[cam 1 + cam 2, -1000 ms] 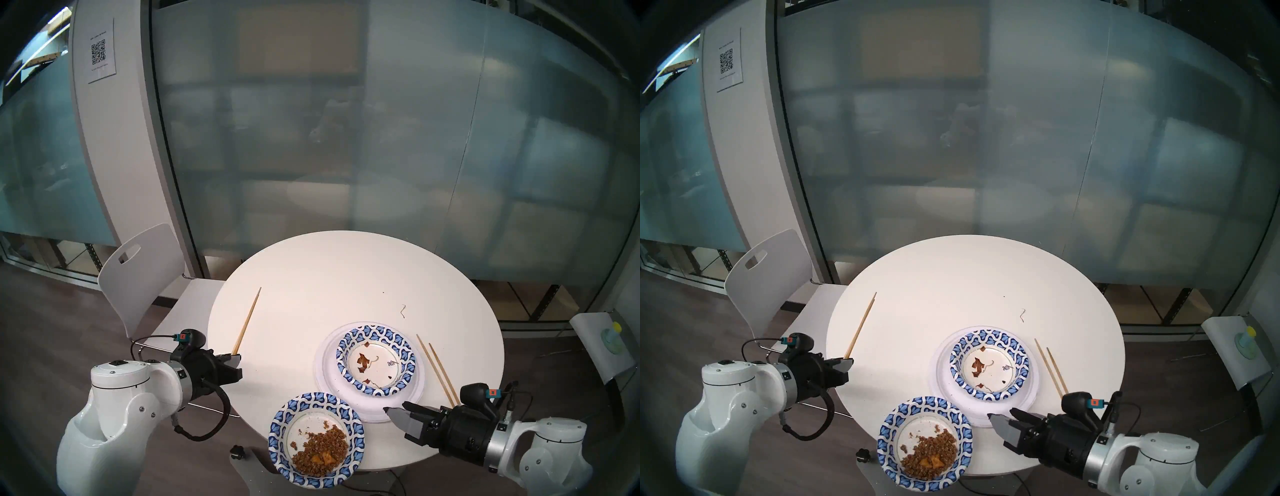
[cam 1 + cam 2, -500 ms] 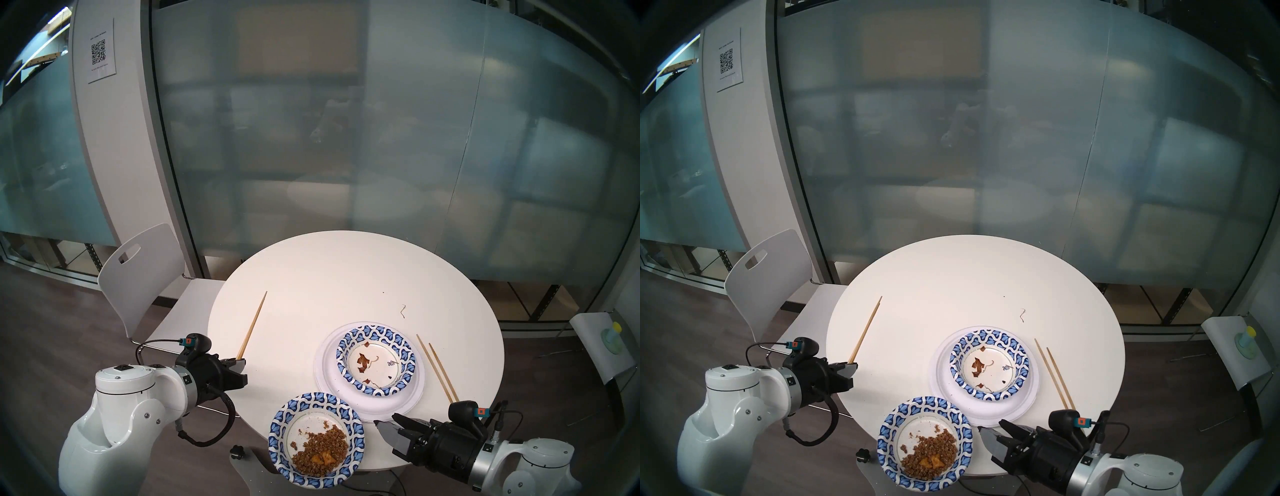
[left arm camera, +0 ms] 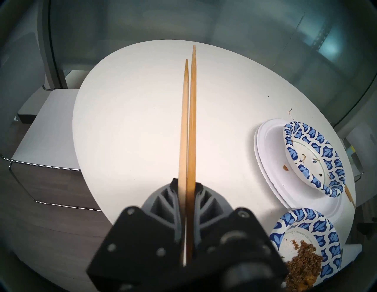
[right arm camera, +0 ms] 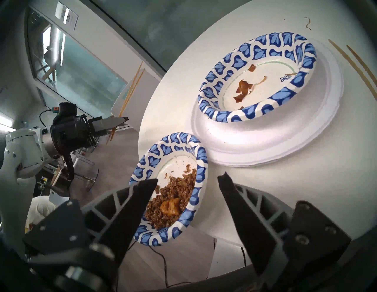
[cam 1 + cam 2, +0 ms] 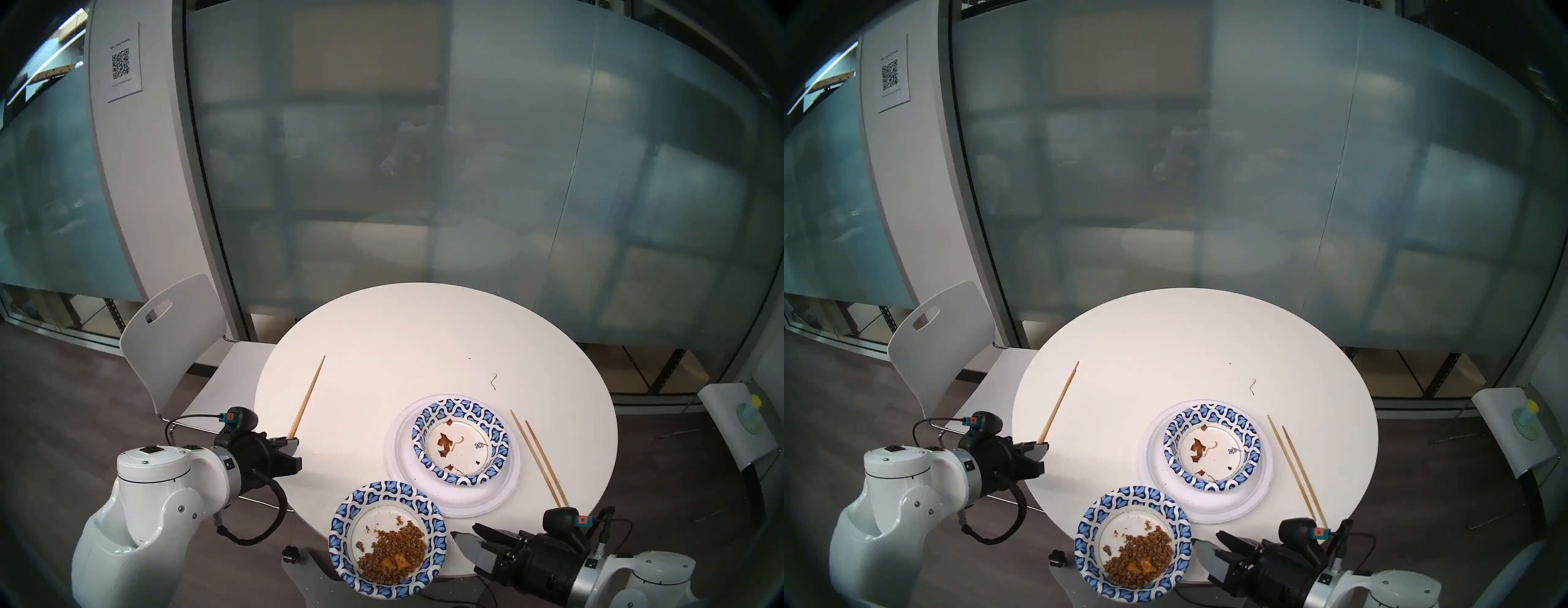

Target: Stack the plates into one stack

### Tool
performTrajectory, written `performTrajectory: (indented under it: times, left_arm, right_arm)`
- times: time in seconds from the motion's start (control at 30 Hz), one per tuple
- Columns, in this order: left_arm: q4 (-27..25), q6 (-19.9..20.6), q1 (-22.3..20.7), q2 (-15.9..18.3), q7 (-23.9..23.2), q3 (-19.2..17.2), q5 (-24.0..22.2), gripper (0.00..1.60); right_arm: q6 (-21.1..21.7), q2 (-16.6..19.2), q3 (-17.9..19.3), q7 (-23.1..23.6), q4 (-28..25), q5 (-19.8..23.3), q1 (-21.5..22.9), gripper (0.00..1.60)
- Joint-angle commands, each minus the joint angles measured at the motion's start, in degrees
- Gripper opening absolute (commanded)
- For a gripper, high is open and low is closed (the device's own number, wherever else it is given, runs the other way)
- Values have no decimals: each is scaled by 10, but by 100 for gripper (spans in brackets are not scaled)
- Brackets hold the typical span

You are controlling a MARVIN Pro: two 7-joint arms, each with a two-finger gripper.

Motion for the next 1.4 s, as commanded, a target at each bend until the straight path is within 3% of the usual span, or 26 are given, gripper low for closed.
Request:
performTrajectory:
  times: [0.0,0.03,0.17,0.4,0.57,0.73,0.93,1.37]
  left_arm:
    - [-13,-3,0,-2,-2,1,-1,0]
    - [-14,-3,-1,-3,-2,1,-2,0]
    - [-14,-2,-1,-5,-3,-2,-1,0]
    - [-17,-1,1,-6,-5,-4,-1,0]
    - [-19,-1,3,-8,-4,-8,-3,0]
    - [-12,-2,3,-6,-6,-16,-3,0]
    - [-12,-2,4,-7,-8,-16,-3,0]
    - [-12,-2,5,-9,-8,-21,-6,0]
  right_arm:
    - [-4,5,-7,6,11,2,31,129]
    - [-8,2,-5,7,10,4,33,129]
    - [-13,0,8,7,-6,7,39,160]
    - [-13,-1,9,10,-6,7,40,160]
    - [23,16,-11,18,9,11,55,160]
    - [28,16,-29,19,24,5,53,160]
    - [28,15,-31,18,30,4,56,160]
    - [83,31,-30,11,27,5,69,160]
